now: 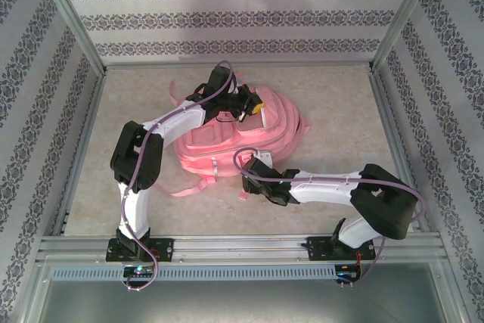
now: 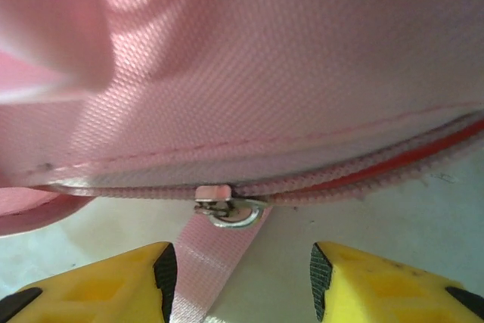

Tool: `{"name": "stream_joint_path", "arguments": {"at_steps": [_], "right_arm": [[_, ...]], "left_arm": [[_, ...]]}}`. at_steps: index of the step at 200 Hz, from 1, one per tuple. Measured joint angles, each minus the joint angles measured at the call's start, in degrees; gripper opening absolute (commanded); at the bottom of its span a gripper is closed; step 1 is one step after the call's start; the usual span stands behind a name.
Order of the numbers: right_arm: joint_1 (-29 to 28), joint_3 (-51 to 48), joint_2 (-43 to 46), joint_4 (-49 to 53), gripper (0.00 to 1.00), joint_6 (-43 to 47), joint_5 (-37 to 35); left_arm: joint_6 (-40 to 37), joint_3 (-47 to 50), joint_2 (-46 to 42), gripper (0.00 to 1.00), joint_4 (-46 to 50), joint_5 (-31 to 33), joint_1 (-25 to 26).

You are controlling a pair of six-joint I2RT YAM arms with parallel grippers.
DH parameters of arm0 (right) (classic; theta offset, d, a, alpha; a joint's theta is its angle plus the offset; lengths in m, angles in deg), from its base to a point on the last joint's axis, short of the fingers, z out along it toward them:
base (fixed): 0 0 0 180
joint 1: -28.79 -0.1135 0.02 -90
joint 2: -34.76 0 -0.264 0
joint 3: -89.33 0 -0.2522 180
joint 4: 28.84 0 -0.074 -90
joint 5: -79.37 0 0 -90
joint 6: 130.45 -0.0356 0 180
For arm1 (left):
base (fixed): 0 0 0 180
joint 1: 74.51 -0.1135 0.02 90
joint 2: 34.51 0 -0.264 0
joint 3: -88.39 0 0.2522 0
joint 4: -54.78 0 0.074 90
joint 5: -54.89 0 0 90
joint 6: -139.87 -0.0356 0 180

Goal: Pack the student bag

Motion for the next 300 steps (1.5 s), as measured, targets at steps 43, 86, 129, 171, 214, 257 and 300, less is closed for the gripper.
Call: {"name": "stream_joint_path", "arguments": {"at_steps": [43, 86, 129, 171, 214, 257, 300], "right_arm": [[0.00, 0.31, -2.19, 0.61, 0.41, 0.57, -4.70], [0.00, 3.17, -3.69, 0.79, 0.33, 2.69, -5.66], [0.00, 4.24, -3.69, 1.27, 0.03, 4.72, -5.73], [1.01, 3.82, -0.81, 1.62, 0.00, 6.01, -4.79], [6.78, 1.57, 2.19, -0.37, 0.00, 8.61, 2.27], [7.26, 1.57, 2.69, -2.91, 0.00, 7.23, 8.96], [7.26, 1.75, 2.80, -4.70, 0.00, 3.87, 13.11]], "left_arm": [[0.72, 0.39, 0.44, 0.00, -0.90, 0.04, 0.00], [0.92, 2.16, 0.44, 0.00, -2.36, 0.17, -0.11], [0.92, 3.08, 0.44, 0.00, -3.39, 0.13, -0.22], [0.00, 3.10, 0.44, 0.04, -3.04, 0.09, -1.29], [-7.08, -0.48, -0.33, 0.56, 7.19, 1.75, -3.58], [-14.56, 2.82, -15.67, 0.61, 21.64, 9.11, -4.63], [-13.27, 20.09, -42.27, 0.57, 27.45, 16.33, -5.33]]}}
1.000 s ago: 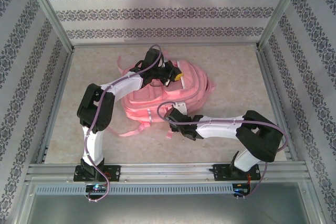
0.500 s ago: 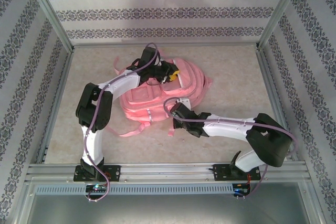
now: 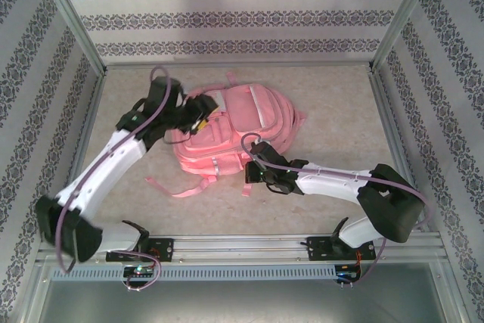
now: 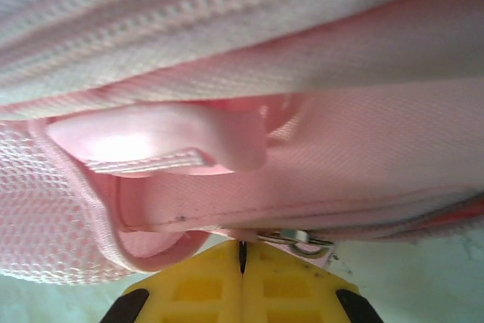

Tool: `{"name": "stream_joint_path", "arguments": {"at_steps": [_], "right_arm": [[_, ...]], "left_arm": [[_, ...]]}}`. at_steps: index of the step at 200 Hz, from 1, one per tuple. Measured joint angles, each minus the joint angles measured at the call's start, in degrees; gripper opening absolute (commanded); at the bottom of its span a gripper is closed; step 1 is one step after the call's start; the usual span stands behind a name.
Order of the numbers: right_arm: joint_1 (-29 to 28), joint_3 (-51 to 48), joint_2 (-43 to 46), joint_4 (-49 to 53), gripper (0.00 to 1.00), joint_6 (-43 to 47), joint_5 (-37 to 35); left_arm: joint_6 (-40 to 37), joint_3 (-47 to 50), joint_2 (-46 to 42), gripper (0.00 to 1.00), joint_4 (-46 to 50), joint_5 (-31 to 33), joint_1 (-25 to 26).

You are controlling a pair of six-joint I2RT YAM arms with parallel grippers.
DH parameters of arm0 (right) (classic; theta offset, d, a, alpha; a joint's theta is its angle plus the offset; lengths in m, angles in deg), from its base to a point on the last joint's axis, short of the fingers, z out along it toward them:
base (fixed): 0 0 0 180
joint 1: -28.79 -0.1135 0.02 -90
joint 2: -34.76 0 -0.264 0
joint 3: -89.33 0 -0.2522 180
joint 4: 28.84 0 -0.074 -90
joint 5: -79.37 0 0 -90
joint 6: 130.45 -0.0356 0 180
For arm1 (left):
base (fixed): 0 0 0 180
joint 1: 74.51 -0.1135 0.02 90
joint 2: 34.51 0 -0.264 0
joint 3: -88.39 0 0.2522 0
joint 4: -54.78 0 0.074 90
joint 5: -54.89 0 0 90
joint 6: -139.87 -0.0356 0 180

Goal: Pack the student bag

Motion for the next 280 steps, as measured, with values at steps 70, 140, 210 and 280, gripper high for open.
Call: {"name": "stream_joint_path", "arguments": {"at_steps": [70, 140, 210, 280], "right_arm": [[3.34, -3.72, 5.86, -0.46, 0.34, -4.55, 0.17], [7.76, -6.88, 4.92, -4.39, 0.50, 0.02, 3.72], [-2.89, -17.51, 16.15, -12.85, 0.64, 14.10, -13.92], [-5.40, -19.43, 9.25, -21.55, 0.64, 16.48, -17.88]], "left_arm": [[6.67, 24.24, -10.99, 0.71, 1.60, 0.42, -0.04], [4.92, 21.53, -5.99, 0.71, 0.79, -1.36, 0.02], [4.24, 21.70, -9.29, 0.71, 3.02, -0.87, 0.07], [4.22, 21.70, -8.11, 0.71, 3.17, -0.94, 0.07]]}}
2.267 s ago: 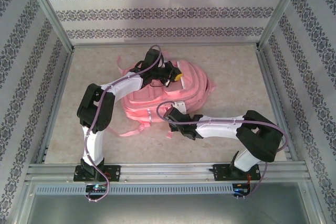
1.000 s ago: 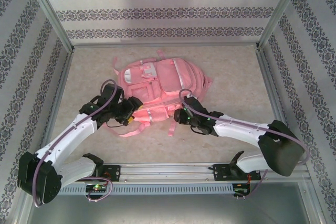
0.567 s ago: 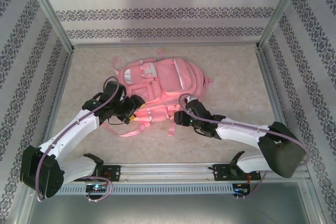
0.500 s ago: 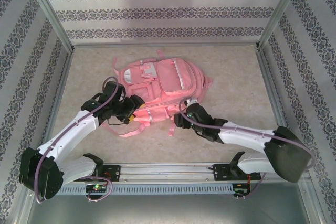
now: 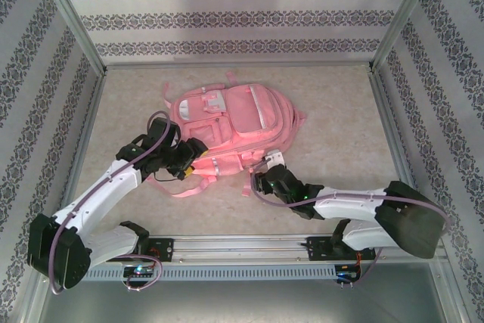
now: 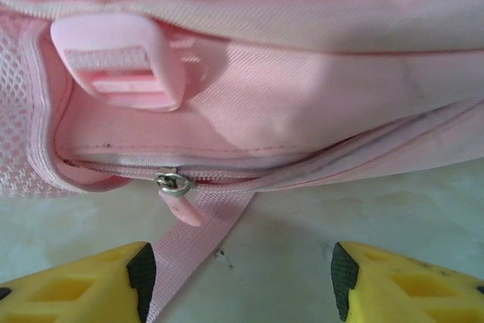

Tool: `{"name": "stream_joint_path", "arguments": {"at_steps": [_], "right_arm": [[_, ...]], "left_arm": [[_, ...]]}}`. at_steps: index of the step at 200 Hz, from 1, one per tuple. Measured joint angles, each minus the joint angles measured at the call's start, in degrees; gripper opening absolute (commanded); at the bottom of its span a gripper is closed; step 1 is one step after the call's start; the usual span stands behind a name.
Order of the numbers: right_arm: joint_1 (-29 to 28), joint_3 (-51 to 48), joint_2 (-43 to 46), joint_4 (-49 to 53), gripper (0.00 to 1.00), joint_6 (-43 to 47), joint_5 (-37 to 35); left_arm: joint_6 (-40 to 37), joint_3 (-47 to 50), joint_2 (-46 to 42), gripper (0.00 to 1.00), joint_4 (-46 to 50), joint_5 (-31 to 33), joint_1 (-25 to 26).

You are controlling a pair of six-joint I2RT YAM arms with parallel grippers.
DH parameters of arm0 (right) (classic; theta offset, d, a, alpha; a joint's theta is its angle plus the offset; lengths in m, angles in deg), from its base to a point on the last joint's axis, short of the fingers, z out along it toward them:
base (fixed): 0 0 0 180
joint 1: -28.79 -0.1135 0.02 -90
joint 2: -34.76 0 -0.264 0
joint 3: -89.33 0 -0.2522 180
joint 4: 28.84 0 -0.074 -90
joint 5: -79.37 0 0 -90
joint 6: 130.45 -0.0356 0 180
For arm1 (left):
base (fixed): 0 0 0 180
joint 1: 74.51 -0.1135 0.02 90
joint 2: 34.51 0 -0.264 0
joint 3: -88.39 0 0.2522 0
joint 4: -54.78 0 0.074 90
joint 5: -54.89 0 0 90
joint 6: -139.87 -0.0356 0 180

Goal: Pack the student bag

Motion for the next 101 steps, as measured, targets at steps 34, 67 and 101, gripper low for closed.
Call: {"name": "stream_joint_path", "arguments": {"at_steps": [34, 67, 101], "right_arm": [[-1.73, 1.44, -5.22, -2.71, 0.62, -0.02, 0.20], [-2.12, 3.06, -8.96, -5.01, 0.62, -0.07, 0.20], [-2.12, 5.05, -13.44, -6.67, 0.58, -0.48, -0.17]], "left_arm": [[-0.02, 0.00, 1.29, 0.71, 0.00, 0.00, 0.00], [-0.42, 0.00, 1.42, 0.70, 0.02, -0.02, 0.00], [-0.70, 0.00, 1.42, 0.70, 0.20, -0.02, -0.11]]}}
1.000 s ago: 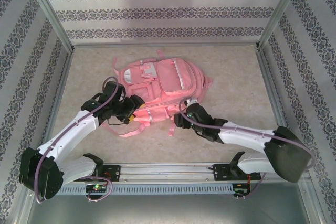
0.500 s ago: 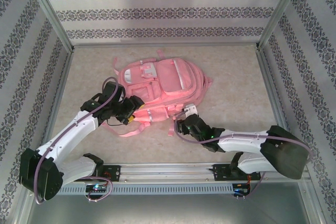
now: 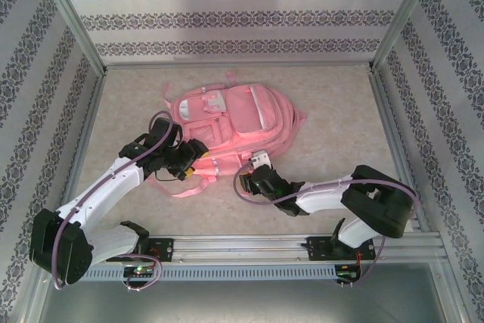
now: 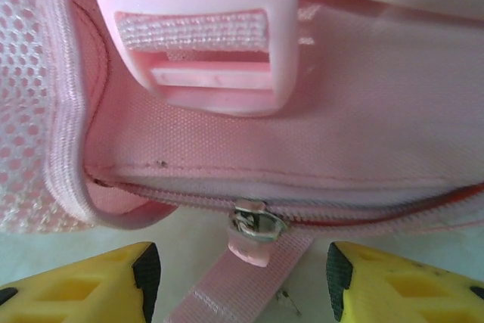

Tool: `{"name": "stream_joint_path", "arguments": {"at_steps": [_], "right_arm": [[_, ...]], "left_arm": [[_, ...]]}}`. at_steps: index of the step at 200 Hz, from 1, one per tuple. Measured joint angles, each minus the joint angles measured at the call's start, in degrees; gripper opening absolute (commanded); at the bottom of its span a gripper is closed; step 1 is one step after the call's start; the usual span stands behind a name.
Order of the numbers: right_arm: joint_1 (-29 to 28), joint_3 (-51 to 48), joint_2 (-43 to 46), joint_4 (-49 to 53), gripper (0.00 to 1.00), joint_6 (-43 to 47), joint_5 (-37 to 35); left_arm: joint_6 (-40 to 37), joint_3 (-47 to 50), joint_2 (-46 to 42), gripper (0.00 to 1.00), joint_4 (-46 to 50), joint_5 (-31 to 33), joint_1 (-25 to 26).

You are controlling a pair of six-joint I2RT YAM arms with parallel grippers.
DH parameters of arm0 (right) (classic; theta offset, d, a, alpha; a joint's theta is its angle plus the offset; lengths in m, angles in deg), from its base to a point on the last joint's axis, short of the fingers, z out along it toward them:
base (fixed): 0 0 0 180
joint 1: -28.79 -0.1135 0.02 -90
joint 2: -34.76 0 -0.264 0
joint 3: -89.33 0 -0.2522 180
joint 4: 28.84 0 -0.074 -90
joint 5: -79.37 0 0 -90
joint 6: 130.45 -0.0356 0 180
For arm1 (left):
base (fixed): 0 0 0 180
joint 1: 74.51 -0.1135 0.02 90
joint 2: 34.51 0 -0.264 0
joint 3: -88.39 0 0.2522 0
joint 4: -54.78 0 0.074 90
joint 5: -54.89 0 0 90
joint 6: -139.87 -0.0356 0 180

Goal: Pack the student bag

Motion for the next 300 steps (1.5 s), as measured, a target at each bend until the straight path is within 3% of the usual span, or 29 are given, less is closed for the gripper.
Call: {"name": "stream_joint_path", "arguments": {"at_steps": [49, 79, 150, 232, 300], "right_arm": [[0.46, 1.38, -2.89, -0.15, 0.19, -1.86, -2.19], [1.22, 1.36, -1.42, -0.07, 0.06, -1.70, -1.88], [4.94, -0.74, 3.08, 2.27, 0.00, -1.49, 2.38], [4.94, -0.39, 3.06, 3.87, 0.00, -3.23, 5.79], [4.96, 2.43, 3.89, 10.25, 0.00, -2.32, 8.74]], "left_arm": [[-0.15, 0.00, -0.07, 0.70, 1.29, 0.31, -0.37], [-0.09, 0.90, -1.16, 0.70, 2.36, 1.42, -0.74], [2.58, 3.56, -3.58, 0.70, 4.52, 2.78, -1.01], [9.77, 10.32, -3.48, 0.57, -5.16, 3.69, 0.90], [-1.11, 3.41, 6.73, 0.50, -4.26, 9.33, -1.84]]}}
